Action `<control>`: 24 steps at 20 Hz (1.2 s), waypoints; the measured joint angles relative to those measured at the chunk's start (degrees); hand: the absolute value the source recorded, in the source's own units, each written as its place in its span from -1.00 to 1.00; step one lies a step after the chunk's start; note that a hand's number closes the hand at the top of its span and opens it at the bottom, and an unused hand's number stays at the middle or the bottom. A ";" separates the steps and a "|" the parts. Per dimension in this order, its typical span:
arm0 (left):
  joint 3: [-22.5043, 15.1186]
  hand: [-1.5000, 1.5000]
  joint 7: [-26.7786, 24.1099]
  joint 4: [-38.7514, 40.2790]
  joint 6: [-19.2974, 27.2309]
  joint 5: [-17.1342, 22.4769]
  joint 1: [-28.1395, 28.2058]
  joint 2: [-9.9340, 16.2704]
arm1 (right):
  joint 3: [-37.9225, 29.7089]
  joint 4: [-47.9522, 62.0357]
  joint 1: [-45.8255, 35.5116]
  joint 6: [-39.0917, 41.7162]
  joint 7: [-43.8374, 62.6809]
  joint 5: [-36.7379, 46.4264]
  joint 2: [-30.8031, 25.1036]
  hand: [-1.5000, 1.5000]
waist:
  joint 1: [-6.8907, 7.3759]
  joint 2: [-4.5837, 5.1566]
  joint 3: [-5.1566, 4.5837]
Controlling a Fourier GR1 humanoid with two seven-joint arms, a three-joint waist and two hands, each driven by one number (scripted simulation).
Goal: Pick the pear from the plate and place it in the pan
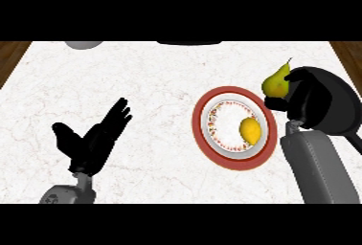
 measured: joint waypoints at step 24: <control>-0.69 0.00 -1.53 1.65 -1.82 -1.50 -1.51 -1.75 | -23.59 48.24 -12.72 -17.15 -32.06 -20.32 -19.75 -1.00 | 2.78 1.28 0.25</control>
